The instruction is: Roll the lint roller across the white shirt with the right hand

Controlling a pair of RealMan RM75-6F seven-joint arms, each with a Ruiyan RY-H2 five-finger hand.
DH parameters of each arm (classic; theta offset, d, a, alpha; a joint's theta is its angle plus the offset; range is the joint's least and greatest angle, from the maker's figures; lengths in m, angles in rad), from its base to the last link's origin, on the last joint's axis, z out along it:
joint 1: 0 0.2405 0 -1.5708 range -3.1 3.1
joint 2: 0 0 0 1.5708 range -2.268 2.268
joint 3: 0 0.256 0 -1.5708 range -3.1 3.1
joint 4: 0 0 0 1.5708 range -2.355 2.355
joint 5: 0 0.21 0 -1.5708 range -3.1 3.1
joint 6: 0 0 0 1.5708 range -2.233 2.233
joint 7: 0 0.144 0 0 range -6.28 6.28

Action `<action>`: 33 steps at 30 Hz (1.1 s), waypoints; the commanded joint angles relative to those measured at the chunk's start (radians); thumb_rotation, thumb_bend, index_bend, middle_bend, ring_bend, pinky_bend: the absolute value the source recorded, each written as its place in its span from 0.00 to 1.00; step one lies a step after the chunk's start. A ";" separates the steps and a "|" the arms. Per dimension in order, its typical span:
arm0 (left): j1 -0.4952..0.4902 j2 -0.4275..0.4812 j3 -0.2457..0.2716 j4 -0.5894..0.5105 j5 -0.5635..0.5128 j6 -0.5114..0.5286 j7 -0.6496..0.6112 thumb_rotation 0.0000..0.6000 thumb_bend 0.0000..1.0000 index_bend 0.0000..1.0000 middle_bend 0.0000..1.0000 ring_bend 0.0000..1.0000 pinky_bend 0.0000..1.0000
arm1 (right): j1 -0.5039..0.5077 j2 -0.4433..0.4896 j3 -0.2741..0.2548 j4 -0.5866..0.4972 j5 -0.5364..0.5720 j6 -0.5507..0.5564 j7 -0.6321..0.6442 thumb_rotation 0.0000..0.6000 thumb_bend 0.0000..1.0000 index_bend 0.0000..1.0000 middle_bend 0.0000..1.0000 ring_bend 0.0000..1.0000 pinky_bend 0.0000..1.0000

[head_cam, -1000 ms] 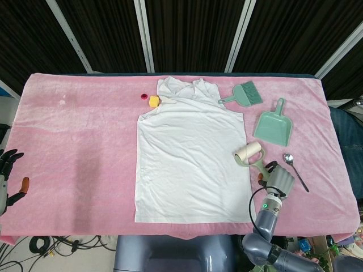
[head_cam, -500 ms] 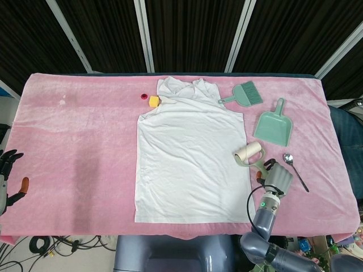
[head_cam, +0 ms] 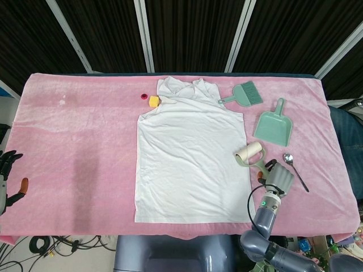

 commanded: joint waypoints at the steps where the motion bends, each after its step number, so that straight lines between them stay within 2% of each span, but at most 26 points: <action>1: 0.000 0.001 0.000 -0.001 0.000 -0.003 -0.001 1.00 0.42 0.20 0.14 0.05 0.05 | 0.000 -0.002 0.002 0.008 -0.007 -0.004 0.008 1.00 0.30 0.55 0.53 0.55 0.59; 9: 0.001 0.006 0.001 -0.005 -0.001 -0.013 0.001 1.00 0.42 0.20 0.14 0.05 0.05 | -0.003 -0.005 -0.003 0.036 -0.038 -0.016 0.038 1.00 0.38 0.64 0.58 0.59 0.63; 17: 0.003 0.014 0.001 -0.012 -0.005 -0.023 -0.007 1.00 0.42 0.20 0.14 0.05 0.05 | -0.008 0.017 -0.011 0.050 -0.095 -0.033 0.080 1.00 0.42 0.70 0.64 0.63 0.67; 28: 0.002 0.020 0.005 -0.022 -0.007 -0.038 -0.001 1.00 0.42 0.20 0.15 0.05 0.06 | -0.037 0.135 -0.026 0.020 -0.197 -0.157 0.237 1.00 0.45 0.72 0.65 0.64 0.69; 33: 0.003 0.022 0.005 -0.027 -0.009 -0.038 0.002 1.00 0.42 0.20 0.15 0.05 0.06 | -0.031 0.237 -0.041 -0.026 -0.252 -0.253 0.263 1.00 0.48 0.72 0.66 0.65 0.69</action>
